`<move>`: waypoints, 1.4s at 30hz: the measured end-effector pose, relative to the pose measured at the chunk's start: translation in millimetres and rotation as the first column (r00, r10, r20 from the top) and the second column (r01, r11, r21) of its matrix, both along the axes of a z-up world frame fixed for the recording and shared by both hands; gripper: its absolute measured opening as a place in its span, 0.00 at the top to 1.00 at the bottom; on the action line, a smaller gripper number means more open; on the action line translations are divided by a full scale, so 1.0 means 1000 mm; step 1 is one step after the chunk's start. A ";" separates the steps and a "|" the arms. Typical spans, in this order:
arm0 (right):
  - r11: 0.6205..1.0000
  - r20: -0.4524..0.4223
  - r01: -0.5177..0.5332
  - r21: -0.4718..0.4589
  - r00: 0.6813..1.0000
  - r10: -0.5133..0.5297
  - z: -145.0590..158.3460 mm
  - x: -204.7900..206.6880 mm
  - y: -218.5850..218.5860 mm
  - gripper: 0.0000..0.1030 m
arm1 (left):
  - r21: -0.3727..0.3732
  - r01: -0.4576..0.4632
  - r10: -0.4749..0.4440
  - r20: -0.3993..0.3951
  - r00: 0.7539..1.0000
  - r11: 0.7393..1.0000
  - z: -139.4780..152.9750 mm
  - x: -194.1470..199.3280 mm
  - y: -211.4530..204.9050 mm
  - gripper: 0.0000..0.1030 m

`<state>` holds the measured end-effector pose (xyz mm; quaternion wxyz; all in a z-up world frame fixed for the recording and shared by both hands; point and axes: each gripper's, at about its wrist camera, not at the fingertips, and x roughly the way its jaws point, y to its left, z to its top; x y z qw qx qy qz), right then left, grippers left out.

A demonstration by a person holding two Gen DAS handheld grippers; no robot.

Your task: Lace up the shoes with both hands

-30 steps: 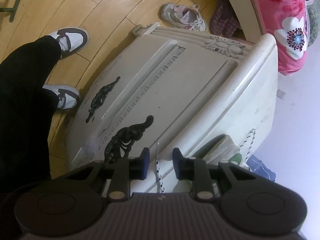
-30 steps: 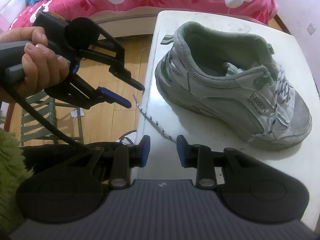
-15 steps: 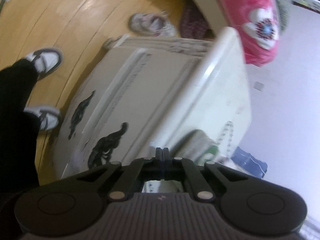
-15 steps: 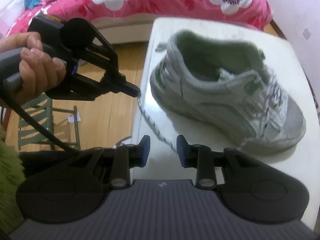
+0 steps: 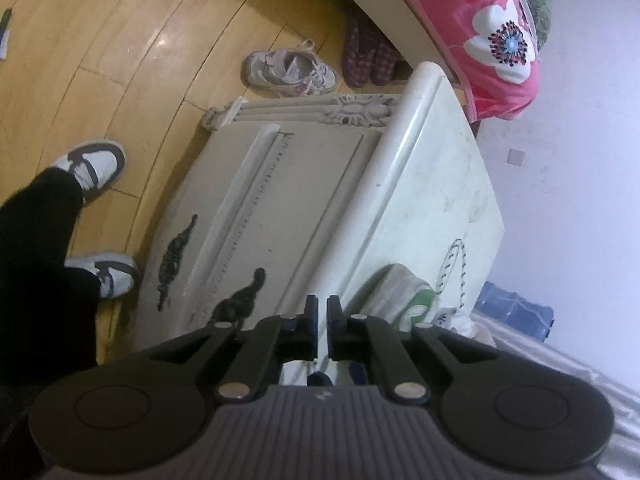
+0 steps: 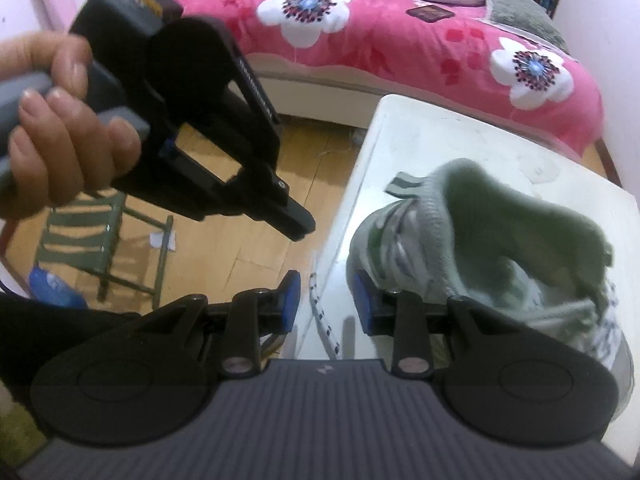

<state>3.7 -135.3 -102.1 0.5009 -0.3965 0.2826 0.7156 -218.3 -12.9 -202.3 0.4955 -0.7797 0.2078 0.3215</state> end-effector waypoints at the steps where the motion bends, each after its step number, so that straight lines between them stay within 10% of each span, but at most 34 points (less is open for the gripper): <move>1: 1.000 0.005 -0.003 -0.005 1.000 0.003 -0.002 -0.002 0.001 0.74 | 0.015 0.016 -0.016 -0.011 1.000 1.000 0.002 -0.001 0.001 0.89; 10: 0.997 0.050 0.014 -0.079 0.999 -0.010 -0.016 -0.007 0.004 0.95 | 0.214 0.275 -0.260 -0.095 0.961 0.937 0.032 0.012 0.013 0.58; 28: 1.000 -0.015 0.027 -0.013 1.000 -0.027 0.013 0.007 -0.007 0.98 | 0.219 0.268 -0.283 0.038 0.958 0.938 0.040 0.012 0.012 0.58; 42: 0.919 0.048 0.352 0.179 0.930 -0.366 0.104 0.106 -0.046 0.98 | 0.455 0.434 -0.517 0.070 0.853 0.778 0.125 0.089 0.034 0.49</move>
